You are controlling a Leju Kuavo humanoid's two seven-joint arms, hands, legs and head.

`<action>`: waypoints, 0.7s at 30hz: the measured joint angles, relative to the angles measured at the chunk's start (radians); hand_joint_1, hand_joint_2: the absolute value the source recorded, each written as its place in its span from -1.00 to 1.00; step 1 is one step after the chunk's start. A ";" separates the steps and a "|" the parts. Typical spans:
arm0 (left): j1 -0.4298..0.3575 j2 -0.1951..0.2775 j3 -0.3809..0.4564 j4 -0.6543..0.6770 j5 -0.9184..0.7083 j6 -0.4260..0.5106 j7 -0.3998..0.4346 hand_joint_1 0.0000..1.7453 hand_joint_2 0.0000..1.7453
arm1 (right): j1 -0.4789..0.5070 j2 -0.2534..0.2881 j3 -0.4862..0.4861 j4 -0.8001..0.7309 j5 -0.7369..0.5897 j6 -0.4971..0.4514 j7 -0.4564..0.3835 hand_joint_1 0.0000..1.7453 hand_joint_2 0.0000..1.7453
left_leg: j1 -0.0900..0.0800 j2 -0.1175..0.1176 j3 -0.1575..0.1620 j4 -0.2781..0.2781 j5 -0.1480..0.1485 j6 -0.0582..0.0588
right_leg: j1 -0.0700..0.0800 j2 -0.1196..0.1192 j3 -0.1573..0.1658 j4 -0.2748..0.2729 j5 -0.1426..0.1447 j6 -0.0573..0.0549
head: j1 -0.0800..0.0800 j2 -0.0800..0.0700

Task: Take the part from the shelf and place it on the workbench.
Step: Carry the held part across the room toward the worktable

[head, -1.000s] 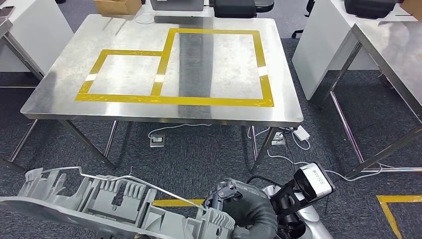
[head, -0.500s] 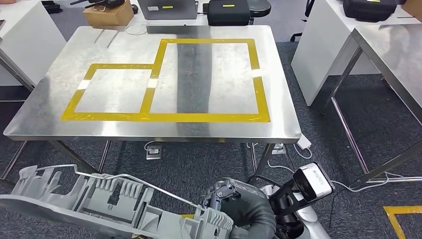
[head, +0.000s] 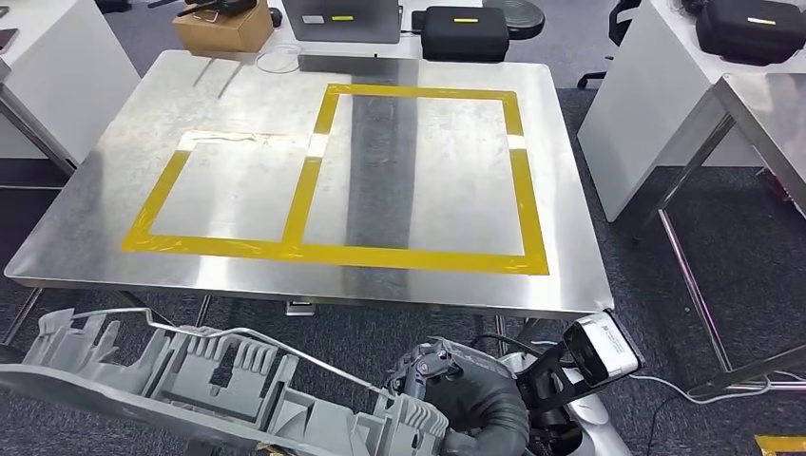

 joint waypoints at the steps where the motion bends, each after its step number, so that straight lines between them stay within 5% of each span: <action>1: 0.001 0.000 0.001 0.000 -0.001 0.001 0.001 -1.00 1.00 | 0.001 0.000 0.000 0.000 0.000 0.000 0.001 1.00 1.00 | -0.001 0.000 0.007 0.000 -0.012 -0.007 | 0.002 0.000 0.007 -0.031 0.036 -0.008 | -0.001 0.000; 2: 0.002 0.000 0.001 -0.002 -0.004 0.001 0.002 -1.00 1.00 | 0.002 0.000 -0.001 0.001 0.001 0.001 0.003 1.00 1.00 | -0.002 0.000 0.014 0.002 -0.021 -0.014 | 0.005 0.001 0.012 -0.043 0.053 -0.022 | -0.001 0.000; 3: 0.001 -0.001 0.002 -0.004 -0.007 0.002 0.004 -1.00 1.00 | 0.002 0.001 -0.001 0.000 0.002 0.001 0.005 1.00 1.00 | -0.002 0.001 0.020 0.004 -0.026 -0.019 | 0.007 0.002 0.019 -0.044 0.047 -0.041 | -0.002 0.000; 5: -0.002 -0.001 0.004 -0.013 -0.013 0.003 0.006 -1.00 1.00 | 0.000 0.004 -0.002 -0.002 0.003 0.002 0.010 1.00 1.00 | 0.000 0.006 0.012 0.034 -0.025 -0.028 | 0.002 0.004 0.039 -0.051 0.039 -0.061 | -0.002 0.000; 7: -0.004 0.000 0.005 -0.018 -0.018 0.003 0.007 -1.00 1.00 | 0.000 0.006 -0.002 -0.003 0.004 0.002 0.011 1.00 1.00 | 0.003 0.012 -0.048 0.136 -0.028 -0.038 | -0.004 0.005 0.066 -0.060 0.026 -0.074 | -0.004 0.000; 10: 0.000 0.002 0.006 -0.020 -0.021 0.003 0.010 -1.00 1.00 | 0.002 0.006 -0.002 -0.003 0.004 0.002 0.012 1.00 1.00 | 0.009 0.015 -0.173 0.299 -0.103 -0.055 | -0.004 0.009 0.106 -0.064 -0.004 -0.080 | -0.005 0.000; 12: 0.002 0.002 0.006 -0.021 -0.025 0.000 0.012 -1.00 1.00 | 0.002 0.006 -0.002 -0.003 0.002 -0.001 0.016 1.00 1.00 | 0.011 0.016 -0.212 0.289 -0.121 -0.057 | -0.004 0.013 0.138 -0.064 -0.026 -0.077 | -0.005 0.000; 13: 0.002 0.003 0.006 -0.022 -0.028 -0.004 0.014 -1.00 1.00 | 0.002 0.005 -0.002 -0.003 0.000 -0.003 0.019 1.00 1.00 | 0.012 0.018 -0.215 0.242 -0.086 -0.054 | -0.004 0.015 0.155 -0.064 -0.037 -0.074 | -0.005 0.000; 16: 0.010 0.005 0.005 -0.025 -0.039 -0.016 0.020 -1.00 1.00 | 0.004 0.001 0.000 -0.002 -0.006 -0.008 0.024 1.00 1.00 | 0.008 0.020 -0.215 0.083 0.096 -0.035 | 0.004 0.020 0.187 -0.062 -0.073 -0.063 | -0.005 0.000; 17: 0.014 0.005 0.005 -0.027 -0.041 -0.018 0.022 -1.00 1.00 | 0.005 0.000 0.000 -0.003 -0.003 -0.006 0.023 1.00 1.00 | 0.006 0.020 -0.216 0.062 0.131 -0.030 | 0.008 0.022 0.190 -0.061 -0.084 -0.058 | -0.005 0.000; 21: 0.010 0.004 0.006 -0.045 -0.050 -0.019 0.025 -1.00 1.00 | 0.003 -0.003 -0.002 -0.015 0.006 -0.008 0.023 1.00 1.00 | 0.005 0.016 -0.201 0.049 0.144 -0.012 | 0.011 0.020 0.195 -0.041 -0.119 -0.040 | -0.003 0.000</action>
